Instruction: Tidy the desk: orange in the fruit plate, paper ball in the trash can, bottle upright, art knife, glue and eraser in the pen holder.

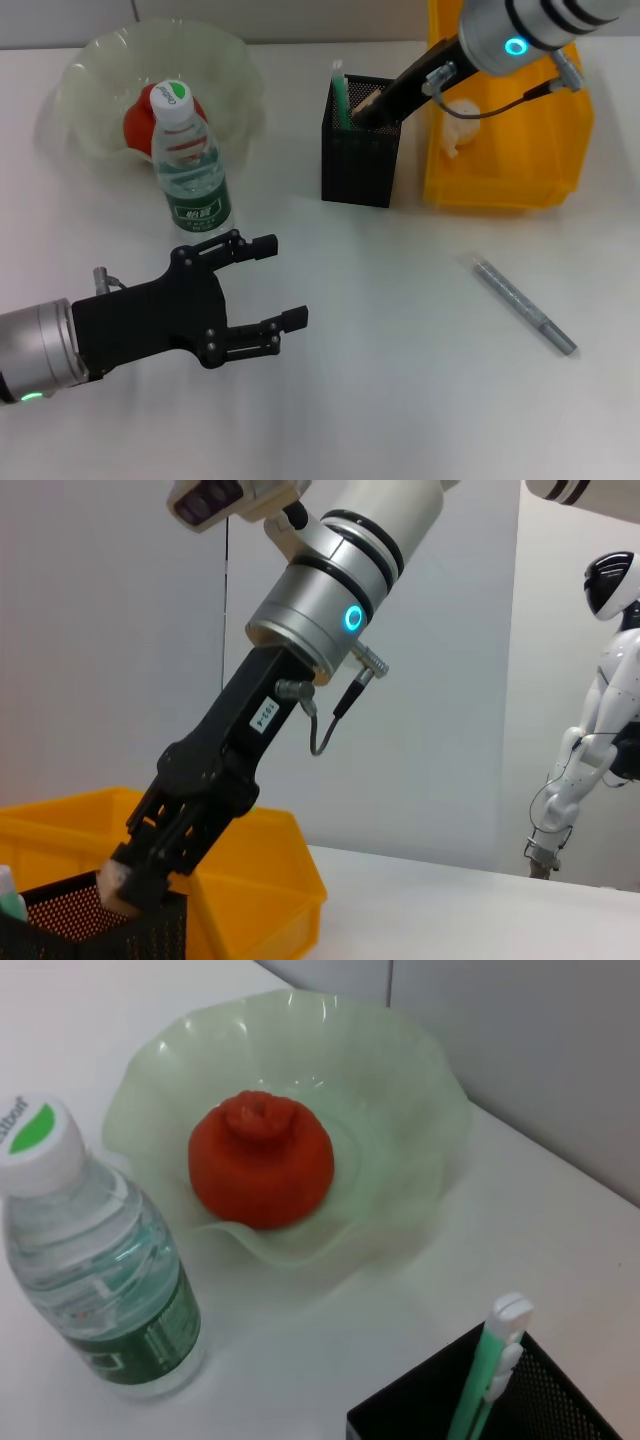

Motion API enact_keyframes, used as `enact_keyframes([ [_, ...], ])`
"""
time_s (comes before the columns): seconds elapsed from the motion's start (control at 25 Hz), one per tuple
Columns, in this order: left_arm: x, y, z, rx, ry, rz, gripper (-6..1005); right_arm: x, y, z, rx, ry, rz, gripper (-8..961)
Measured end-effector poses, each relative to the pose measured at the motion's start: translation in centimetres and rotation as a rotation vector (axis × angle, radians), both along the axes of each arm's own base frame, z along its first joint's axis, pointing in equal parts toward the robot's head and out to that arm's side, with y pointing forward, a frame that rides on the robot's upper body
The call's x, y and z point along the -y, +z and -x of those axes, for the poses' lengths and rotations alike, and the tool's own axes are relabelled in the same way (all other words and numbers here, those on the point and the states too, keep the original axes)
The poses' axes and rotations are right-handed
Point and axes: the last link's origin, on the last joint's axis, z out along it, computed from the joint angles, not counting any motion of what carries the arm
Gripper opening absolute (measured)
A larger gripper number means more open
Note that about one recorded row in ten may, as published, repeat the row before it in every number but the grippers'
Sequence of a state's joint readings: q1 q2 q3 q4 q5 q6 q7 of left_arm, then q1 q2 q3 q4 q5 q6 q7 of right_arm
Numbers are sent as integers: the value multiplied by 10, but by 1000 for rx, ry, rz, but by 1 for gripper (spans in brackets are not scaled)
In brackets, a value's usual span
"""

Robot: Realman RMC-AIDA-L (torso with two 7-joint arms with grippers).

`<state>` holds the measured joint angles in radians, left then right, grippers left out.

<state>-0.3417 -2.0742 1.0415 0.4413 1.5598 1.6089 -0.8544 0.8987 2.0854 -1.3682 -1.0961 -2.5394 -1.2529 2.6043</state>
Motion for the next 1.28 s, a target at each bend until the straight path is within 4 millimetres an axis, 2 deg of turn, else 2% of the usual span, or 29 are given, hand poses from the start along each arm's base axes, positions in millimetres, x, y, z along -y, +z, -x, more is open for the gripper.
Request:
enact_keyframes([
  [0.24, -2, 0, -1, 0, -5, -1, 833, -2, -10, -3, 16, 10, -4, 428],
  [0.6, -2, 0, -1, 1, -5, -1, 833, -3, -11, -4, 16, 13, -11, 432],
  [0.92, -2, 0, -2, 1, -8, -1, 833, -2, -8, -2, 15, 27, -14, 435],
  [1.12, -3, 0, -2, 1, -9, -1, 833, -1, -7, 0, 13, 34, -16, 476],
  [1.28, -3, 1, -2, -1, -9, -2, 833, 3, 1, 6, -29, 57, -37, 476],
])
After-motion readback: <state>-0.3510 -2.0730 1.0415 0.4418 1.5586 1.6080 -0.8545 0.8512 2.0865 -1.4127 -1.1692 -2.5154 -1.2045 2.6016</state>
